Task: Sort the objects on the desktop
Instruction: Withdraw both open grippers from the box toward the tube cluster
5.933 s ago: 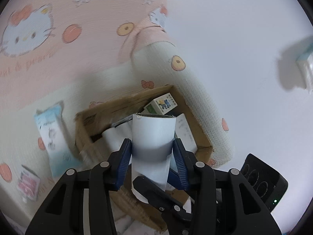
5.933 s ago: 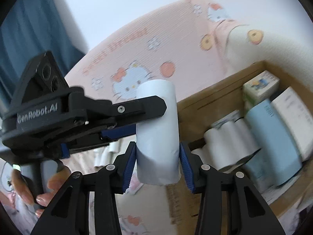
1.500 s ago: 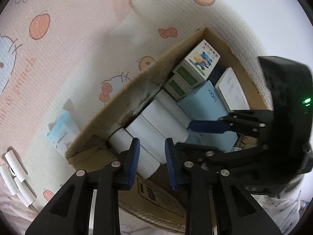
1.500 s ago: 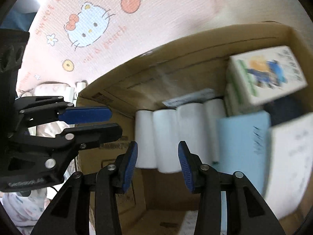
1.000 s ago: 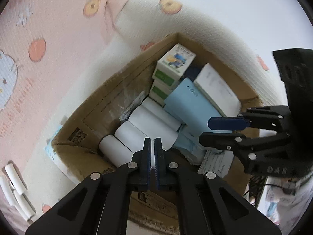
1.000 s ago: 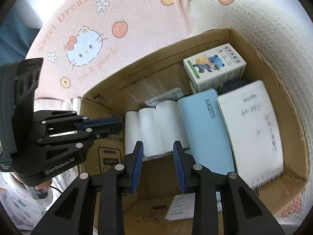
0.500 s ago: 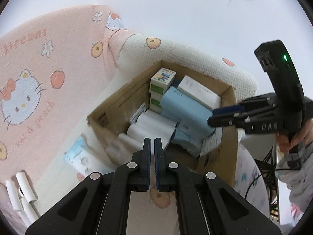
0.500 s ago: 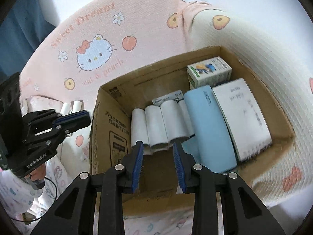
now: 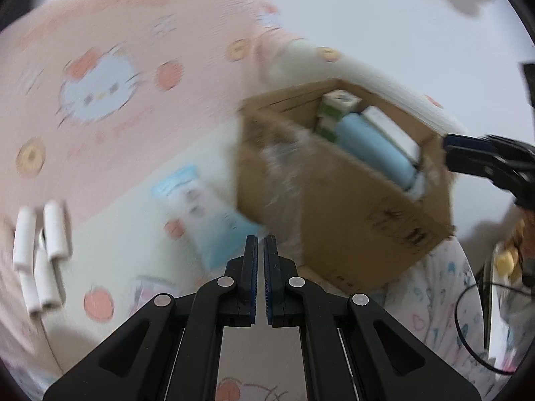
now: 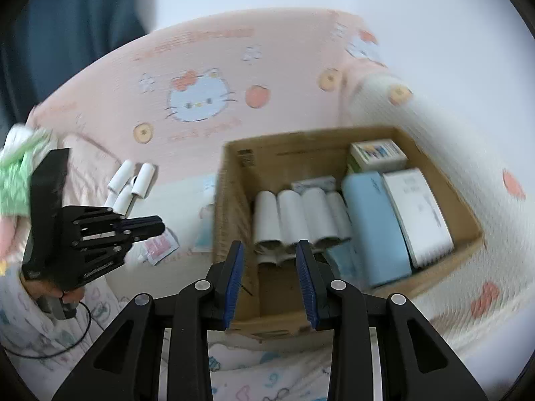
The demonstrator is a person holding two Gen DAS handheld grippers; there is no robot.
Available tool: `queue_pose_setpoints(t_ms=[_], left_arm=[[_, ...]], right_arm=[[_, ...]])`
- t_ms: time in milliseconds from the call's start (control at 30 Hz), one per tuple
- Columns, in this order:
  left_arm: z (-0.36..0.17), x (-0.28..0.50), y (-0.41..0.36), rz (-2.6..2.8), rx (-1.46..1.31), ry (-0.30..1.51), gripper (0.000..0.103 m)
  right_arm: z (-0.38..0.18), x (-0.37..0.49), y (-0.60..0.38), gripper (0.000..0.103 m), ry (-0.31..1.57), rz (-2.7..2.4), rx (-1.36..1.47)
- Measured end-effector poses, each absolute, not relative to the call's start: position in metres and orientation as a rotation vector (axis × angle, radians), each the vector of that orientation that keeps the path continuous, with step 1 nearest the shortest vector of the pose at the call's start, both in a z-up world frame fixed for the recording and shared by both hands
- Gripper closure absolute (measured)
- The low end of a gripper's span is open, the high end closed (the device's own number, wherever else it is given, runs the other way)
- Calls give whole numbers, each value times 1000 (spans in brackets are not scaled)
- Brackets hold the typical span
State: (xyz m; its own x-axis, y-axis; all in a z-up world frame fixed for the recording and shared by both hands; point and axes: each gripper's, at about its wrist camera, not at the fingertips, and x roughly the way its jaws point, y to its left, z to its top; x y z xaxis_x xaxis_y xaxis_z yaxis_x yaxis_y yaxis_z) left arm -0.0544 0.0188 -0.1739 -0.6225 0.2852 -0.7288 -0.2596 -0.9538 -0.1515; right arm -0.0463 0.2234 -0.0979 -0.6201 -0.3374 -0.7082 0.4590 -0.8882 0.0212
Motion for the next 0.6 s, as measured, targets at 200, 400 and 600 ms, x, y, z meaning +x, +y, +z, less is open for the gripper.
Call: queue_pose_setpoints(t_ms=[200, 400, 600], left_arm=[[-191, -53, -13, 2652, -1250, -64, 98], [-201, -58, -52, 2707, -1278, -182, 77], [-223, -65, -103, 2721, -1324, -364, 55]], right_arm=[[-108, -28, 165, 74, 494, -2398, 878], [-134, -28, 116, 74, 564, -2301, 891], [-162, -56, 83, 74, 452, -2205, 1085]])
